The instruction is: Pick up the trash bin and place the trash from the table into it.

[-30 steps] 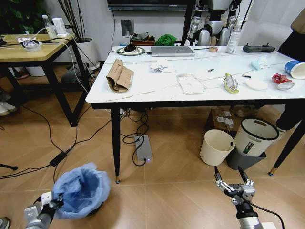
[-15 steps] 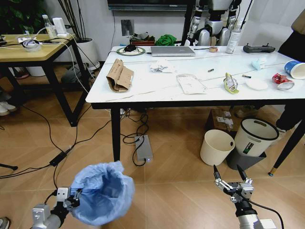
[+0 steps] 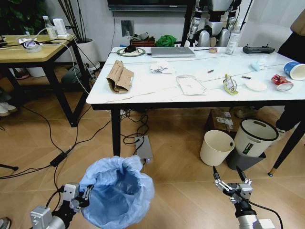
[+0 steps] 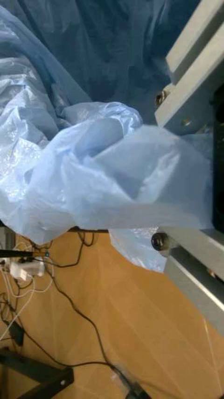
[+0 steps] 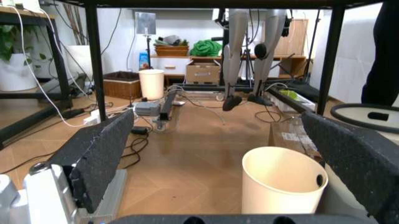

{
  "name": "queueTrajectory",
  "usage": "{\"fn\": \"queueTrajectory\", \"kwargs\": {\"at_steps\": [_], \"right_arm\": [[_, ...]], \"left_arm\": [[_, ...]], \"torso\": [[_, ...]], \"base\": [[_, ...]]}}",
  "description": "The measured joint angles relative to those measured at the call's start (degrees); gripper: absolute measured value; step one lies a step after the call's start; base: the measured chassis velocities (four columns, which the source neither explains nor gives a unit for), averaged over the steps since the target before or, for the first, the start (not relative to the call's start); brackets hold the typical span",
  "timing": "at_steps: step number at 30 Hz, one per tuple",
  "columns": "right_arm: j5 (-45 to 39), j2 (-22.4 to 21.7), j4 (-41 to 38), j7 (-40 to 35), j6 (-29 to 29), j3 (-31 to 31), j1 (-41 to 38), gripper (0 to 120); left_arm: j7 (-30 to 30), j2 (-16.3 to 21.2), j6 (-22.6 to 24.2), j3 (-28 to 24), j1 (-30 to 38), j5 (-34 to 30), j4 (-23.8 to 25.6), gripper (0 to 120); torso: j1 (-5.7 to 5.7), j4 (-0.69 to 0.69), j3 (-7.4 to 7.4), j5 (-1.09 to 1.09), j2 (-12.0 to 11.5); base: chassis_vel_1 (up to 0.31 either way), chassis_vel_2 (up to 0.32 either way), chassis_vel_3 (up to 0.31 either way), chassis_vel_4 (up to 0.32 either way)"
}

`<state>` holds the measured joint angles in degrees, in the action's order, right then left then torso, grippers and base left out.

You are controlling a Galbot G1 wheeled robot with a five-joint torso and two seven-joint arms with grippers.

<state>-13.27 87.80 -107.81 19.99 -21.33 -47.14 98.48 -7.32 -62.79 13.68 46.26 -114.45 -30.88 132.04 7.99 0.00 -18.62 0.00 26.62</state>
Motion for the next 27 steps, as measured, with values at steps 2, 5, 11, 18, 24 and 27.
{"fn": "queueTrajectory", "kwargs": {"at_steps": [2,5,11,18,24,27], "right_arm": [[0.0,-0.1,0.0,0.0,-0.1,-0.2,0.4,100],[0.0,-0.1,-0.1,0.0,-0.3,-0.4,0.7,100],[0.2,0.0,-0.3,0.0,-0.5,-0.8,1.3,100],[0.3,0.0,-0.4,0.1,-0.5,-1.0,1.5,100],[0.3,0.1,-0.3,0.1,-0.5,-1.1,1.4,100],[0.1,0.0,-0.5,0.1,-0.5,-1.1,1.4,100]], "left_arm": [[-0.1,-0.1,-0.2,-0.1,0.2,0.4,0.0,0],[-0.3,-0.2,-0.3,-0.2,0.4,0.7,-0.4,0],[-0.7,-0.5,-0.7,-0.6,0.6,1.1,-1.0,0],[-0.8,-0.7,-0.7,-0.6,1.3,1.2,-1.8,0],[-1.0,-0.8,-1.0,-0.5,1.7,1.1,-3.8,0],[-1.0,-0.9,-1.0,-0.6,1.9,1.2,-4.7,0]], "torso": [[0.21,0.00,-0.41,0.01,0.6],[0.45,0.00,-0.77,0.00,1.2],[1.03,0.00,-1.61,0.00,2.7],[1.63,0.00,-2.64,0.00,4.3],[2.23,0.00,-3.67,0.00,5.9],[2.61,0.00,-4.31,0.00,6.9]], "base": [[0.000,0.000,0.000,0.000],[0.000,0.000,0.000,0.000],[0.000,0.000,0.000,0.000],[0.000,0.000,0.000,0.000],[0.000,0.000,0.000,0.000],[0.000,0.000,0.000,0.000]]}}
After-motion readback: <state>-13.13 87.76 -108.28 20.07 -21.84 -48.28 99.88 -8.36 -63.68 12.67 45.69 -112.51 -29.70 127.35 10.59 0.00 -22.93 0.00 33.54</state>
